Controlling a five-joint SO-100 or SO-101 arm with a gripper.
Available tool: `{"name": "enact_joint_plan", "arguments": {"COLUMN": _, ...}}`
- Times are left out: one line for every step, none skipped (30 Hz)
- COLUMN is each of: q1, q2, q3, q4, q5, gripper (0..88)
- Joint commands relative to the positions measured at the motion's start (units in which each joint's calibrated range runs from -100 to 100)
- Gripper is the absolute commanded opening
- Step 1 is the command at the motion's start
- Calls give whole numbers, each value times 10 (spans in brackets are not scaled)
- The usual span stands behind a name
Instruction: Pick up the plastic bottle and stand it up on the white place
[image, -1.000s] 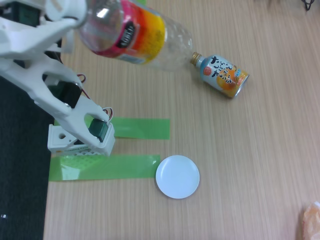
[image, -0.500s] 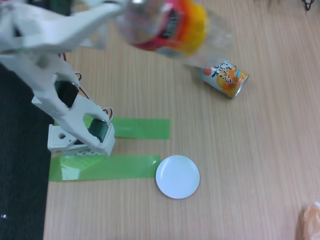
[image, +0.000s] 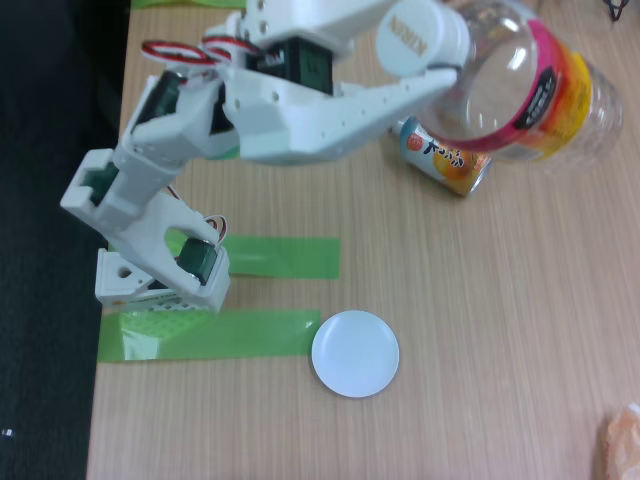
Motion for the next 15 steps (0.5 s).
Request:
{"name": "enact_joint_plan", "arguments": {"q1": -1, "q2": -63, "q3": 115, "q4": -51, "q5": 3, "gripper": 74}}
{"name": "enact_joint_plan", "arguments": {"q1": -1, "q2": -81, "q3": 151, "q4": -62, "q5": 3, "gripper": 74}}
{"name": "enact_joint_plan", "arguments": {"q1": -1, "q2": -99, "q3": 185, "q4": -71, "q5": 3, "gripper": 74}}
{"name": "enact_joint_plan", "arguments": {"q1": -1, "q2": -117, "q3": 221, "q4": -80, "q5": 3, "gripper": 74}}
{"name": "enact_joint_plan", "arguments": {"q1": -1, "q2": -137, "q3": 256, "q4": -89, "q5": 3, "gripper": 74}}
{"name": "enact_joint_plan", "arguments": {"q1": -1, "q2": -157, "q3": 292, "q4": -98, "q5": 3, "gripper": 74}}
{"name": "enact_joint_plan", "arguments": {"q1": -1, "q2": -178, "q3": 328, "q4": -107, "q5": 3, "gripper": 74}}
{"name": "enact_joint_plan", "arguments": {"q1": -1, "q2": -197, "q3": 365, "q4": -117, "q5": 3, "gripper": 74}}
{"name": "enact_joint_plan", "arguments": {"q1": -1, "q2": -217, "q3": 402, "q4": -129, "q5": 3, "gripper": 74}}
{"name": "enact_joint_plan", "arguments": {"q1": -1, "q2": -236, "q3": 440, "q4": -138, "q5": 3, "gripper": 74}}
{"name": "enact_joint_plan", "arguments": {"q1": -1, "q2": -254, "q3": 476, "q4": -149, "q5": 6, "gripper": 74}}
{"name": "enact_joint_plan", "arguments": {"q1": -1, "q2": -274, "q3": 512, "q4": -161, "q5": 17, "gripper": 74}}
{"name": "enact_joint_plan", "arguments": {"q1": -1, "q2": -290, "q3": 549, "q4": -173, "q5": 32, "gripper": 74}}
{"name": "enact_joint_plan", "arguments": {"q1": -1, "q2": -305, "q3": 584, "q4": -186, "q5": 44, "gripper": 74}}
{"name": "enact_joint_plan", "arguments": {"q1": -1, "q2": -319, "q3": 618, "q4": -200, "q5": 54, "gripper": 74}}
